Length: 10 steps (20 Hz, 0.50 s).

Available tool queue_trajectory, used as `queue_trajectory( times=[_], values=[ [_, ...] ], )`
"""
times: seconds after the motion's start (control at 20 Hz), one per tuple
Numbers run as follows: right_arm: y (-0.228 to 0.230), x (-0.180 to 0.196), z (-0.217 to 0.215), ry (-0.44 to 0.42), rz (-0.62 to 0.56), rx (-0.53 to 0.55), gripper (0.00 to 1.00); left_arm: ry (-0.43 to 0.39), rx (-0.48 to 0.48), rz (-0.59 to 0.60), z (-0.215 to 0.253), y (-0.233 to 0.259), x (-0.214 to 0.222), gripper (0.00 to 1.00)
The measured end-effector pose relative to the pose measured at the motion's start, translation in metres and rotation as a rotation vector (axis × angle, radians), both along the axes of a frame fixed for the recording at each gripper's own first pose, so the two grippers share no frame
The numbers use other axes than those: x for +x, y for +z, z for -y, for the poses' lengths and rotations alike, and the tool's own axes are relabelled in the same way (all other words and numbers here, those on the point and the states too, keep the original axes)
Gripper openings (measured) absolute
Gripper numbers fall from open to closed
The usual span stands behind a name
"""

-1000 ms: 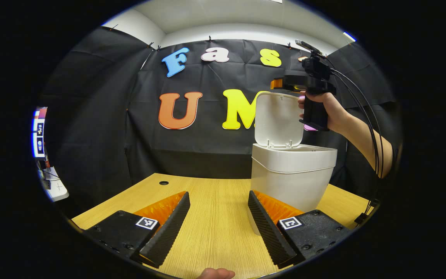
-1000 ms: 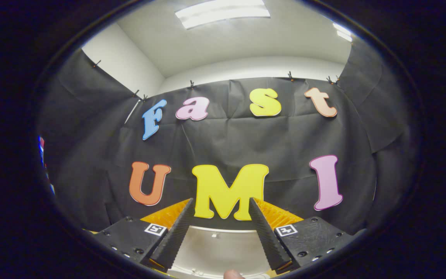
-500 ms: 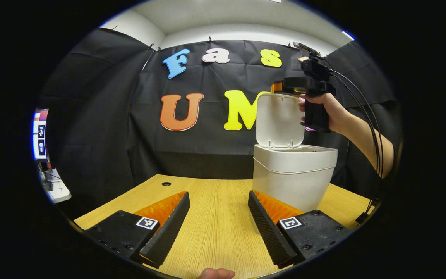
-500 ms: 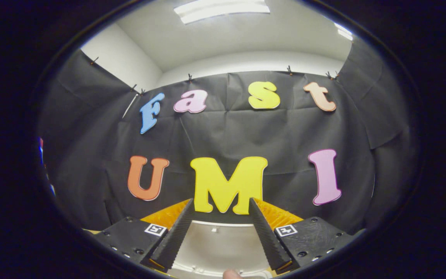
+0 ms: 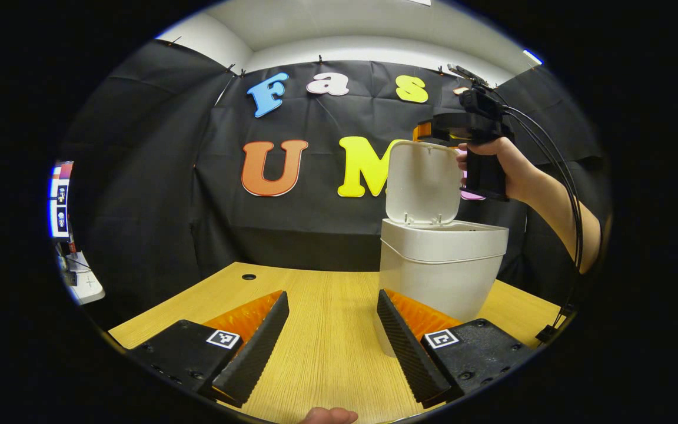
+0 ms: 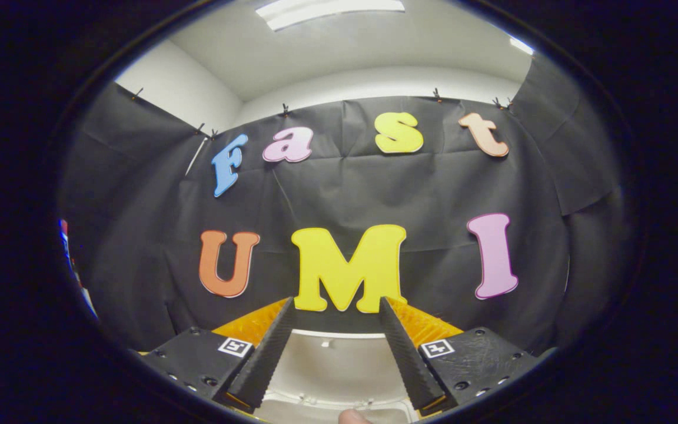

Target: Press the lid of the desktop garbage bin to open it, pick up the crumpled paper on the desktop and throw it into the bin, then pick up the pop can on the desktop and drop it into the bin, and finally close the garbage bin lid.

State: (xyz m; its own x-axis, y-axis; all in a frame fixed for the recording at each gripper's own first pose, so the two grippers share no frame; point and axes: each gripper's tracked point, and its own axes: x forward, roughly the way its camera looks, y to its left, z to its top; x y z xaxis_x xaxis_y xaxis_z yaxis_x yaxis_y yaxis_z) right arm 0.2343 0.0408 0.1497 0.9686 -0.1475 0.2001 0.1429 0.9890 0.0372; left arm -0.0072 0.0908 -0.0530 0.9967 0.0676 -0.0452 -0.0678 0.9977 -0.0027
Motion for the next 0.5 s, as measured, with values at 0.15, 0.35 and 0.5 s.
queue_trajectory(
  times=[0.15, 0.35, 0.5],
  values=[
    [-0.006, -0.012, -0.003, 0.013, -0.032, 0.006, 0.88, -0.004, -0.008, -0.012, 0.005, -0.002, -0.003, 0.98],
    [-0.012, -0.029, -0.008, 0.02, -0.076, 0.013, 0.88, -0.005, -0.002, -0.003, 0.009, 0.0, -0.014, 0.98],
    [-0.02, -0.043, -0.017, 0.038, -0.113, 0.013, 0.88, -0.007, 0.011, 0.009, 0.013, 0.005, -0.024, 0.98]
  ],
)
